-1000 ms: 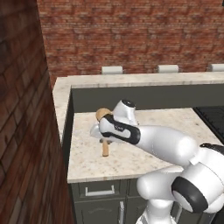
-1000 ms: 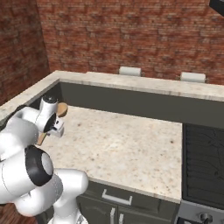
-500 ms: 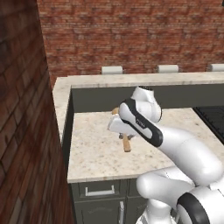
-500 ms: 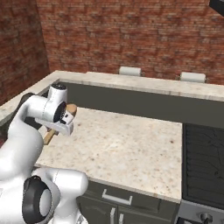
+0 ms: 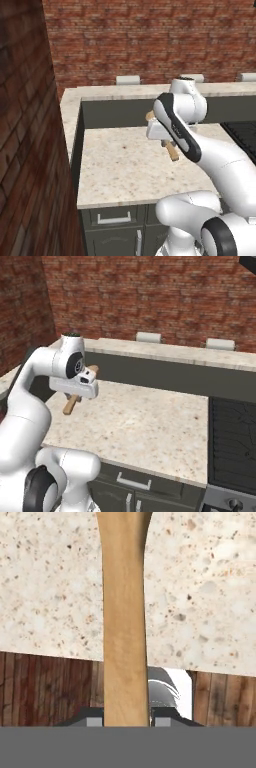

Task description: Organize the utensils by type. Pick up the wooden spoons from the counter and place them in the open cabinet. Then pick up the metallic utensils from the counter and place them in the open drawer.

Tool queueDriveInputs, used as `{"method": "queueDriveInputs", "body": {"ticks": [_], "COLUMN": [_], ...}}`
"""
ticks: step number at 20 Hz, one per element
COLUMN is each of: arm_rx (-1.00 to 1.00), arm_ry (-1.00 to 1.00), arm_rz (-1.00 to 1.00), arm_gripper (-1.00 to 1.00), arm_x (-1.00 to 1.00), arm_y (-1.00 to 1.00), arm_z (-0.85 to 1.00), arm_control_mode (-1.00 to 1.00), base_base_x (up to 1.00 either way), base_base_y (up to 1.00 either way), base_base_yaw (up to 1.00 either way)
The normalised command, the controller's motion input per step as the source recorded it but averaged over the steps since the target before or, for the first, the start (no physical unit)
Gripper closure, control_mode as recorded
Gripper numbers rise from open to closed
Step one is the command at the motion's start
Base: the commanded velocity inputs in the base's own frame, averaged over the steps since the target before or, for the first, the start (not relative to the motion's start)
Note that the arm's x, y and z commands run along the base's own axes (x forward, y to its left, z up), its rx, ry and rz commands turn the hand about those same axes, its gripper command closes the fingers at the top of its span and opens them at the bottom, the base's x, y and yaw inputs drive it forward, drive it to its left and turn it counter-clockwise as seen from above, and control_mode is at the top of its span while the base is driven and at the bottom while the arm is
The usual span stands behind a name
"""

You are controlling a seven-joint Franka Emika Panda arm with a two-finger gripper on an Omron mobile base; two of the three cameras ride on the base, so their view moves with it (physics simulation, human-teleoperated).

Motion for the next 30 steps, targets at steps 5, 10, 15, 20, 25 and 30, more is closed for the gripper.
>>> {"method": "queueDriveInputs", "body": {"ticks": [5,10,15,20,25,30], "arm_rx": [-0.03,-0.04,0.00,0.00,0.00,0.00], "arm_ry": [0.00,-0.01,-0.05,-0.09,-0.09,-0.09], "arm_rz": [0.13,0.11,0.02,0.01,0.03,0.02], "arm_gripper": [1.00,1.00,1.00,1.00,1.00,1.00], "arm_x": [-0.19,-0.44,-0.43,-0.21,-0.11,-0.19], "arm_y": [-0.57,-0.09,0.00,-0.01,0.00,-0.04], "arm_z": [0.56,0.48,0.42,0.36,0.24,0.13], "arm_control_mode": [-1.00,-1.00,-1.00,-1.00,-1.00,-1.00], "base_base_x": [0.00,0.00,0.00,0.00,0.00,0.00], "base_base_y": [0.00,0.00,0.00,0.00,0.00,0.00], "base_base_yaw": [0.00,0.00,0.00,0.00,0.00,0.00]}}
